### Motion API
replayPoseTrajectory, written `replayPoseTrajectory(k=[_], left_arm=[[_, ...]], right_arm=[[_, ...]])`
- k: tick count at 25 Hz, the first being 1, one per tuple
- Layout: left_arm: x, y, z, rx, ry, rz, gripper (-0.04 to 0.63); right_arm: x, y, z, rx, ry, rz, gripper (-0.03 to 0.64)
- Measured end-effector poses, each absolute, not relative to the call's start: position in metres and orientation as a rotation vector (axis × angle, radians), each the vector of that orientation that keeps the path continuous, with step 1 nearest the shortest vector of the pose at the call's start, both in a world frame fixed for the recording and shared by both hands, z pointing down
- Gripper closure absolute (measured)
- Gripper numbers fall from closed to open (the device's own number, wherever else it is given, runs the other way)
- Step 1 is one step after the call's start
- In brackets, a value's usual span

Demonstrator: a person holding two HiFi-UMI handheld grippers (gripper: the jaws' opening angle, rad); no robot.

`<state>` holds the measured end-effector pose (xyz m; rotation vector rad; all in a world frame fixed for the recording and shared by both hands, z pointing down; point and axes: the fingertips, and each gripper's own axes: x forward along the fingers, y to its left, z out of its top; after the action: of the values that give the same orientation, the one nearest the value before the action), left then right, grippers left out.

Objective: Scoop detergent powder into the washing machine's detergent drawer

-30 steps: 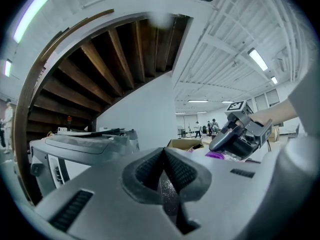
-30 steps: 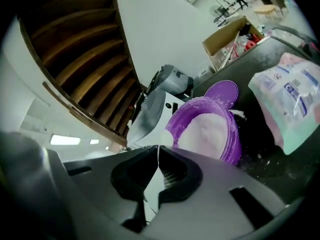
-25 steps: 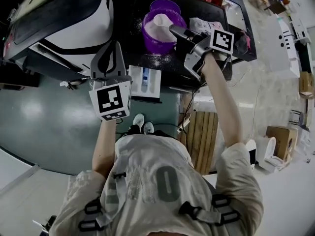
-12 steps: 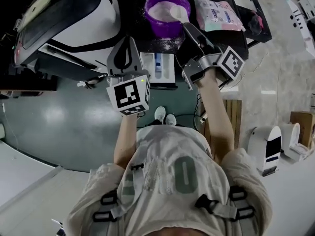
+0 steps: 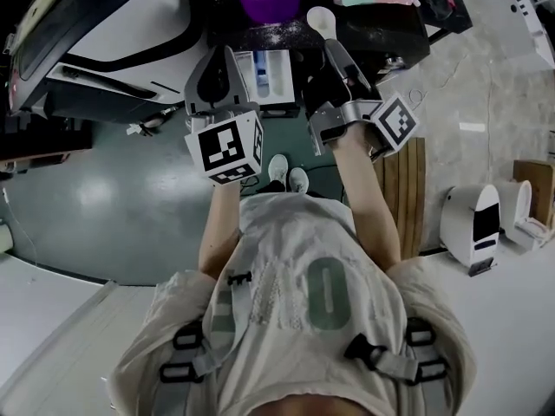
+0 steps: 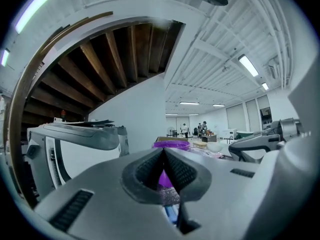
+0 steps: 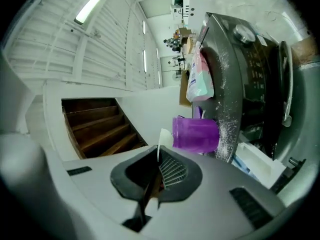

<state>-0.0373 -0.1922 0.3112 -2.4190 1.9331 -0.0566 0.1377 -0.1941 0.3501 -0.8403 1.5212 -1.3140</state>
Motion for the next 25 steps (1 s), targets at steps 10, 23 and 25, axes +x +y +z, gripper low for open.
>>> replayPoseTrajectory(k=[10, 23, 25], left_arm=[[-0.034, -0.182, 0.315, -2.436, 1.894, -0.087, 0.575], [-0.063, -0.17, 0.321, -2.404, 1.956, -0.098, 0.574], [-0.067, -0.167, 0.323, -2.401, 1.963, -0.102, 0.574]], right_arm=[[0.135, -0.168, 0.363, -0.913, 1.529, -1.3, 0.607], [0.12, -0.156, 0.363, -1.045, 1.677, -1.221, 0.607], [0.117, -0.155, 0.364, -1.04, 1.677, -1.224, 0.607]])
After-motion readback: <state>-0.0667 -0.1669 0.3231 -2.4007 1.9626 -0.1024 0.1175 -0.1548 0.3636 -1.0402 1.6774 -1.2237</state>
